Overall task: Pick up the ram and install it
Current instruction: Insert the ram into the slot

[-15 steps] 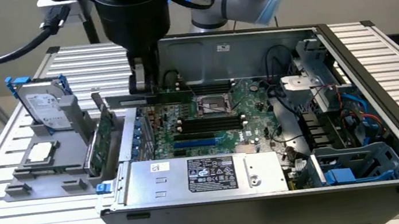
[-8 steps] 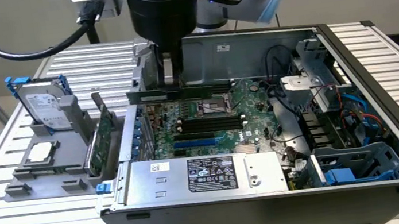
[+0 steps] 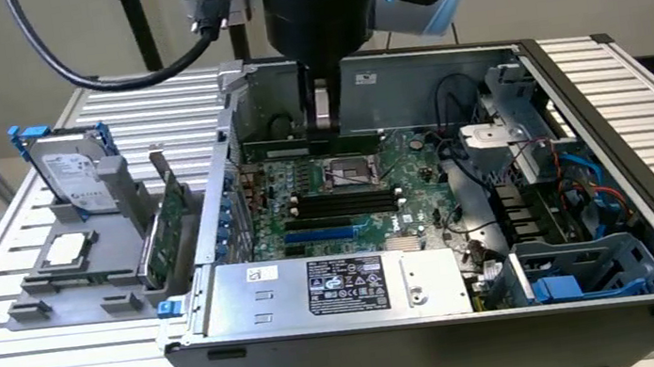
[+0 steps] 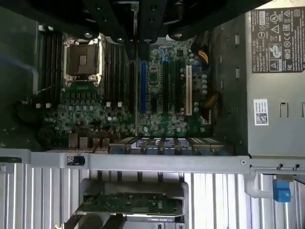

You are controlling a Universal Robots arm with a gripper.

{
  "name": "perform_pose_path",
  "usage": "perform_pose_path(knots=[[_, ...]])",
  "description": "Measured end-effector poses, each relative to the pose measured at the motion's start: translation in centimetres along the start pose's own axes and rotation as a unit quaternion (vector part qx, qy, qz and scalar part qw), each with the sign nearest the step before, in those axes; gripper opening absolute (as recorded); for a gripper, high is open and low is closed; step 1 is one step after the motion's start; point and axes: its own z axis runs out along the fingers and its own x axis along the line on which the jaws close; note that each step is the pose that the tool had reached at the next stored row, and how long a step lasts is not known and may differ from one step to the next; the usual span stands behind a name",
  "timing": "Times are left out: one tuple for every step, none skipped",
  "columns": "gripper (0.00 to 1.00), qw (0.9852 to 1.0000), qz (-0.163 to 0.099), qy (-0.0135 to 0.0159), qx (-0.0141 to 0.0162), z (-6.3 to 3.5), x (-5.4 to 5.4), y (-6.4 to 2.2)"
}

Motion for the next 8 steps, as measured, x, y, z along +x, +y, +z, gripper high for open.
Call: perform_pose_path(knots=[[0.00, 1.0000, 0.000, 0.0000, 0.0000, 0.18, -0.3, -0.30], [0.00, 1.0000, 0.000, 0.0000, 0.0000, 0.37, -0.6, -0.56], [0.00, 1.0000, 0.000, 0.0000, 0.0000, 0.56, -0.9, -0.79], [0.00, 1.0000, 0.000, 0.0000, 0.0000, 0.78, -1.2, -1.02], [0.00, 1.0000, 0.000, 0.0000, 0.0000, 0.97, -1.6, -1.20], [0.00, 1.0000, 0.000, 0.0000, 0.0000, 1.15, -2.0, -1.36], [0.00, 1.0000, 0.000, 0.0000, 0.0000, 1.30, -2.3, -1.50], [0.00, 1.0000, 0.000, 0.0000, 0.0000, 1.42, -2.7, -1.62]])
